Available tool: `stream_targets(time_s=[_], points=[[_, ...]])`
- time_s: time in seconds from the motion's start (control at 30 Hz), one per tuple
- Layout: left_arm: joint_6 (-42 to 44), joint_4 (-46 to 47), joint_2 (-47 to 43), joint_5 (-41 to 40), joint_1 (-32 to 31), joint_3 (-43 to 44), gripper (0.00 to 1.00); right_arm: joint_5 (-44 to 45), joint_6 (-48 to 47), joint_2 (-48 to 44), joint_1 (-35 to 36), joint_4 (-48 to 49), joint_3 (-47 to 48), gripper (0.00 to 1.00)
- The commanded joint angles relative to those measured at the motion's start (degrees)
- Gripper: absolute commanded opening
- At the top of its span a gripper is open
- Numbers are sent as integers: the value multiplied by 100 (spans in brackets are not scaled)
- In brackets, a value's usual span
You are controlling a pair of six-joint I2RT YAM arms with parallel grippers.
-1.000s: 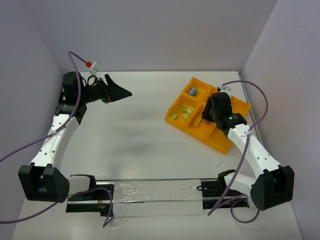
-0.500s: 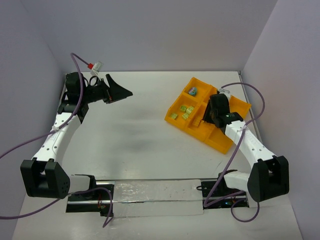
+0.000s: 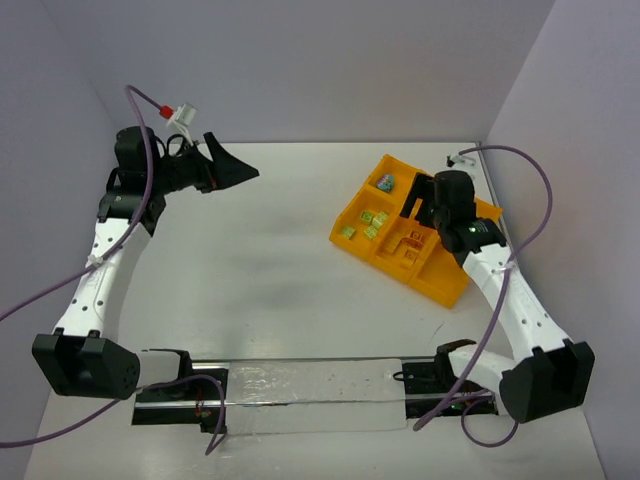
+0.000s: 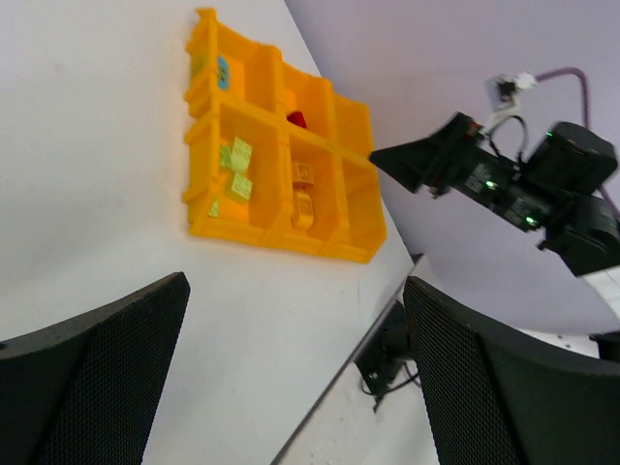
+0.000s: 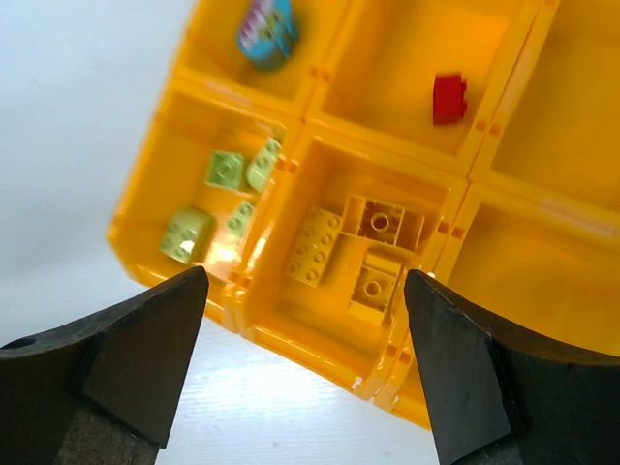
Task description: Sort the legos into containers by color
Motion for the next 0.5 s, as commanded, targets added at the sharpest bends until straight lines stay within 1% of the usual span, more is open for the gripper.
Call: stream_targets(time_s=[0.0,0.13,0.23,0.47], points=[[641,-889,-418,-830,39,701,99,345,38,-578,-23,-396,515,91],[724,-1084,-655,-1253,48,793,99,530,150,-822,-23,-768,588,91],[686,-1021,-871,-1458,48,626,99,791,179,-1090,-23,-985,466,91],[438,-821,-1004,-1341,48,331,99,1087,268,-1624,-16,-1226,238,91]])
